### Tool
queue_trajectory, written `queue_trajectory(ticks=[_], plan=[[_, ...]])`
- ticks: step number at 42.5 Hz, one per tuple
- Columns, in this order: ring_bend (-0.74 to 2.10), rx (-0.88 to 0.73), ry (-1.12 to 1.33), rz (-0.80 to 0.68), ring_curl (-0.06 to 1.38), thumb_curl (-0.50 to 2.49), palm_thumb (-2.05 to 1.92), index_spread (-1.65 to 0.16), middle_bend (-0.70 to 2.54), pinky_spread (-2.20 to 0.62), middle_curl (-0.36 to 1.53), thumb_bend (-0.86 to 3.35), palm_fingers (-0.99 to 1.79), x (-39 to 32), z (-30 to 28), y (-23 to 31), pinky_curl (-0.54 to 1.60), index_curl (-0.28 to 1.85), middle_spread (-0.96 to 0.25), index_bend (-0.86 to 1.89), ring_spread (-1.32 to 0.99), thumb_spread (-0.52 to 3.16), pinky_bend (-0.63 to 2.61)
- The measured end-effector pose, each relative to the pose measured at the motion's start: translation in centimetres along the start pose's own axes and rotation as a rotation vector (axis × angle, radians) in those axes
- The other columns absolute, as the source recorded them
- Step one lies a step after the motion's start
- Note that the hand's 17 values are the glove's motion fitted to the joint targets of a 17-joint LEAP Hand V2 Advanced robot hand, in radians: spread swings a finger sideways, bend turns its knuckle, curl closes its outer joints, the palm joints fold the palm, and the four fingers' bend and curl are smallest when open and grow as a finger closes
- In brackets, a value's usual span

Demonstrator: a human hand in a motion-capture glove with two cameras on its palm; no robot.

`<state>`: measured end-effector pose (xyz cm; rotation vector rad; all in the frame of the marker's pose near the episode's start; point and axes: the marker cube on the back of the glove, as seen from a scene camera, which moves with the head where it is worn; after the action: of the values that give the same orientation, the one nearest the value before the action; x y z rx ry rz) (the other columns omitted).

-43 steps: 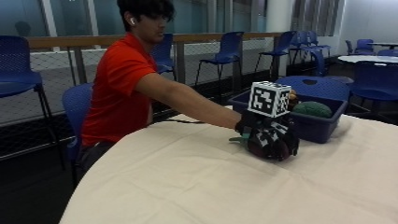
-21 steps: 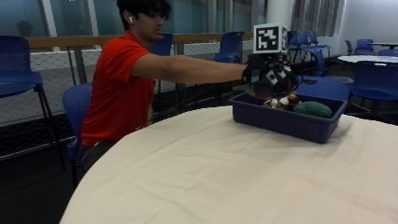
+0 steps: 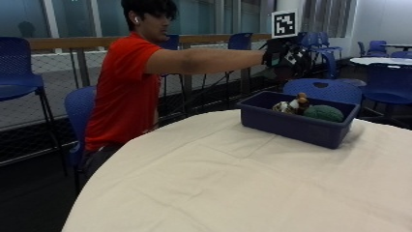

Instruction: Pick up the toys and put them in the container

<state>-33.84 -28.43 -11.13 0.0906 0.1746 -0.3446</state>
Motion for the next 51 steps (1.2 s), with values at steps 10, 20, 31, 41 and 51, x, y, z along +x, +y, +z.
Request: queue_trajectory(ticks=[10,20,31,41,51], plan=[[0.57,-0.163,-0.067,-0.051,0.44,0.76,0.39,-0.4,0.16,-0.25,0.44,-0.01,-0.22,-0.1,1.4,1.4,0.5,0.46,-0.27,0.07,-0.29,0.96,1.22],[0.24,-0.126,-0.061,-0.03,0.26,0.58,0.08,-0.37,0.1,-0.02,0.33,-0.05,-0.23,4.7,2.6,4.6,0.42,0.34,-0.12,0.12,-0.06,1.14,1.24],[0.16,-0.135,0.087,0.175,0.25,0.47,0.01,-0.36,0.09,0.07,0.28,-0.03,-0.24,12.3,8.5,11.3,0.39,0.31,-0.08,0.15,0.02,1.22,1.2],[0.13,-0.163,0.008,0.16,0.22,0.41,0.01,-0.35,0.07,0.1,0.22,-0.02,-0.3,15.7,11.5,18.2,0.36,0.32,-0.06,0.17,0.04,1.25,1.11],[0.14,-0.161,-0.053,0.199,0.2,0.38,0.01,-0.35,0.08,0.1,0.19,-0.01,-0.28,20.2,12.2,25.7,0.34,0.32,-0.06,0.17,0.04,1.26,1.06]])
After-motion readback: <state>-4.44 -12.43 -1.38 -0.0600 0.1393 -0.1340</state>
